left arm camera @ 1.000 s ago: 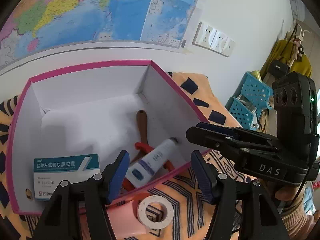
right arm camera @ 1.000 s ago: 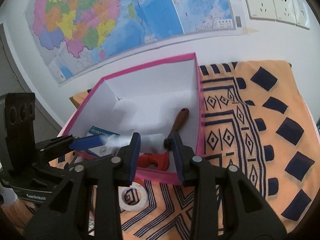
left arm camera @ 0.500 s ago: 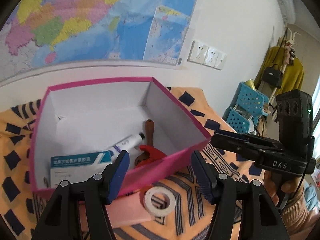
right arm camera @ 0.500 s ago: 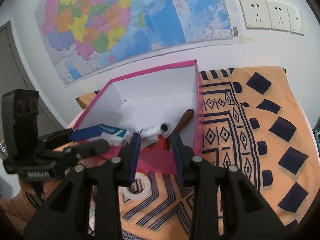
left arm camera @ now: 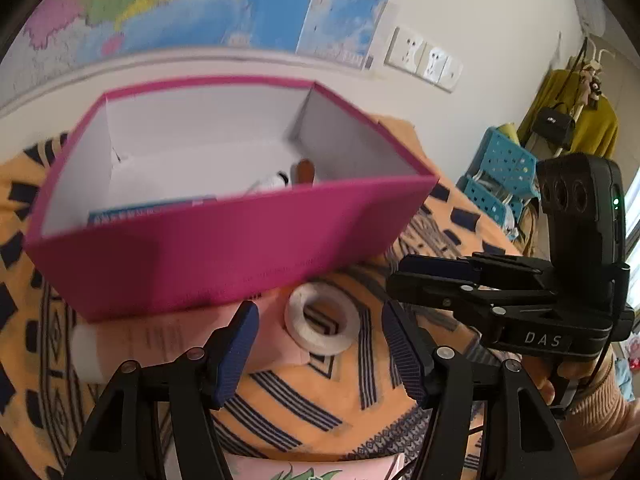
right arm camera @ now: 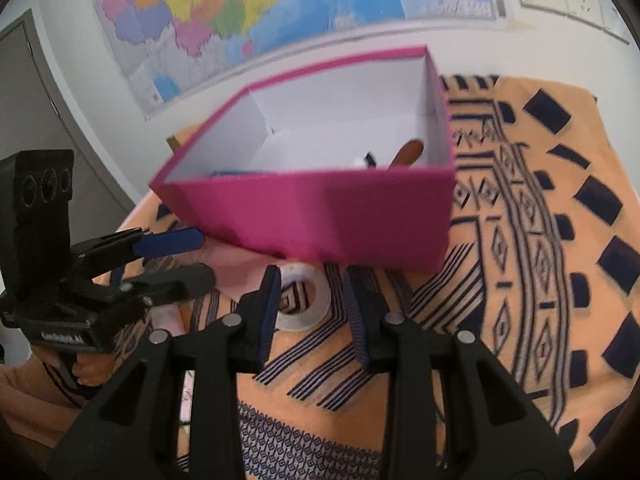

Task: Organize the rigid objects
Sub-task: 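Move the right gripper to the white tape roll and grasp its rim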

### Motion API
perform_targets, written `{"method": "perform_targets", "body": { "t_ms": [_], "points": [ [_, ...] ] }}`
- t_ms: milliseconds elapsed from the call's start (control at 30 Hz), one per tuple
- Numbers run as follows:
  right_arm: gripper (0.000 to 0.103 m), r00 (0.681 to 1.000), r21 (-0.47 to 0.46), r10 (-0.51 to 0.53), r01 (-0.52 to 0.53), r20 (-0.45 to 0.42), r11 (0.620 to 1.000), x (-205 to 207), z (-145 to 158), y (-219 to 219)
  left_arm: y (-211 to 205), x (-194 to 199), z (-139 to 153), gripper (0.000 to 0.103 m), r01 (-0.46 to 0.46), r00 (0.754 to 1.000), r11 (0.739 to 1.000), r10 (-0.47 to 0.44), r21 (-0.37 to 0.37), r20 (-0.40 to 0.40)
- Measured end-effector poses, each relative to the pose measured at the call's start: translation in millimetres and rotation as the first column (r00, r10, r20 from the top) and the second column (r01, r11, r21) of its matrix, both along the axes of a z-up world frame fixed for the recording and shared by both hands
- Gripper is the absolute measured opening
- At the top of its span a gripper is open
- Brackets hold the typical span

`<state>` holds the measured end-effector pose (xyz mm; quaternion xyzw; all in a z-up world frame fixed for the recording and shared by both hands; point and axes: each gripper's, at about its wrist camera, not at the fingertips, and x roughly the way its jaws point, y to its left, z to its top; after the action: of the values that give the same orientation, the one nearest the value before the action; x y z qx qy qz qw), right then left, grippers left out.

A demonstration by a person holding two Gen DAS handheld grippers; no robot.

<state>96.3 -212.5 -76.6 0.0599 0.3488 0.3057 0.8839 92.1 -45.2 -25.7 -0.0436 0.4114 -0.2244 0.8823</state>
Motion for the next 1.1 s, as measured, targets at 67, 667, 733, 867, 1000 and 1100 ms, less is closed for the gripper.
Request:
{"method": "perform_targets", "body": {
  "t_ms": [67,667,733,867,1000,1100],
  "points": [
    [0.035,1.000,-0.015,0.005,-0.005,-0.013,1.000,2,-6,5,-2,2,-7,0.064,-0.003,1.000,1.000,0.004,0.014,-0.017],
    [0.035,0.995,-0.066,0.010,-0.017,-0.102,0.998,25,-35,28,-14,4,-27,0.045,0.020,0.996,0.999,-0.017,0.030,-0.090],
    [0.034,0.994,-0.067,0.009,-0.016,-0.105,0.998,26,-37,28,-13,4,-29,0.044,0.020,0.995,0.999,-0.017,0.028,-0.097],
    [0.031,0.995,-0.079,0.007,-0.015,-0.103,0.997,27,-38,30,-13,5,-31,0.044,0.021,0.994,1.000,-0.019,0.018,-0.107],
    [0.026,0.995,-0.094,0.003,-0.012,-0.096,0.995,28,-39,32,-14,5,-31,0.043,0.024,0.994,1.000,-0.021,0.019,-0.109],
    [0.022,0.996,-0.109,-0.002,-0.008,-0.086,0.994,28,-40,33,-14,6,-32,0.043,0.024,0.994,1.000,-0.023,0.016,-0.110]
  ]
}}
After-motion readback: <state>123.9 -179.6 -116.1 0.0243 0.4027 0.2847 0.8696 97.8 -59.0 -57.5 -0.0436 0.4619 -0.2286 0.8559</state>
